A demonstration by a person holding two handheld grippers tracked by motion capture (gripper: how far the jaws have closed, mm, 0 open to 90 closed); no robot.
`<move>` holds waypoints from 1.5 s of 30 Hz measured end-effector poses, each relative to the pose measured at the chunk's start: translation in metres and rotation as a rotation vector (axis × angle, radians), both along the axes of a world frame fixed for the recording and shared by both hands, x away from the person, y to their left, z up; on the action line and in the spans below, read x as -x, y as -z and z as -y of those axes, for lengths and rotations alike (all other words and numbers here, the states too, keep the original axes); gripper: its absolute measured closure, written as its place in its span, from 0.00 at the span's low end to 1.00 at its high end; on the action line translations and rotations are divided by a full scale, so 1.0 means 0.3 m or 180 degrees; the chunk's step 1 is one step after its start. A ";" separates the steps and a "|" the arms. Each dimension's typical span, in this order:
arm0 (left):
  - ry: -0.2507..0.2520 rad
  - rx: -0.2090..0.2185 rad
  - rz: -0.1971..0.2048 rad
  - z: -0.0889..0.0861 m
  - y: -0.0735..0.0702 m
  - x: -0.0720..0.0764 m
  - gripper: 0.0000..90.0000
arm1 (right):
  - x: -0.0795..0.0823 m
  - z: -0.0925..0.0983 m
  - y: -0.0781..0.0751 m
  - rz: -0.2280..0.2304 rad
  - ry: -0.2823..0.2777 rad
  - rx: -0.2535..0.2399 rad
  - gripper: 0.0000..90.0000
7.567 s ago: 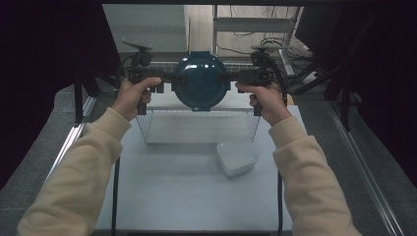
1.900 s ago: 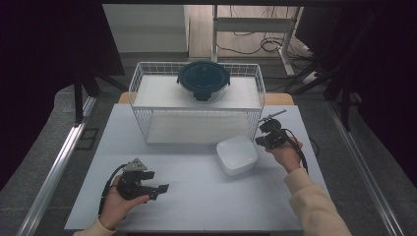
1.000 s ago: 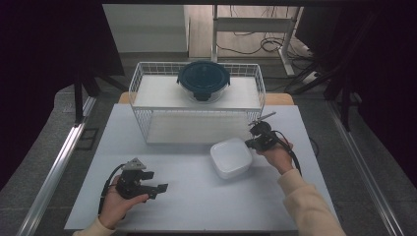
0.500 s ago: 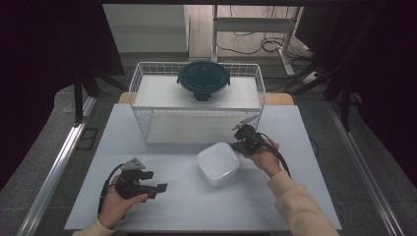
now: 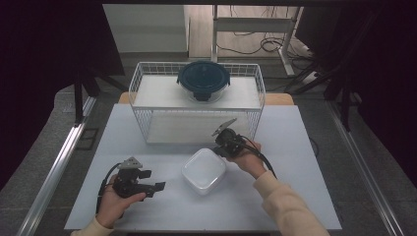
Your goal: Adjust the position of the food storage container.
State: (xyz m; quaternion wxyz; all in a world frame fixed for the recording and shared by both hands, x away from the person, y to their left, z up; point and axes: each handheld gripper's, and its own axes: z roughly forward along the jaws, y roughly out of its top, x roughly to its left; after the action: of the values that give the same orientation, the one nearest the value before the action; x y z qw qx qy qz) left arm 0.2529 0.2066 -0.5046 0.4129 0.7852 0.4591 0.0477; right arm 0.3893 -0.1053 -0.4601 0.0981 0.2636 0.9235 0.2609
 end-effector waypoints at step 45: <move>0.0035 -0.0248 -0.0101 -0.018 0.016 -0.012 0.97 | 0.245 0.295 -0.010 0.0119 0.0650 -0.0812 0.32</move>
State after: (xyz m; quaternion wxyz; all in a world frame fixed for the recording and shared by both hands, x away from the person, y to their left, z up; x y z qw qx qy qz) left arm 0.2564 0.2119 -0.5093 0.3749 0.8038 0.4591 0.0508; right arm 0.3158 -0.1939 -0.4571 0.1070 0.3615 0.8493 0.3696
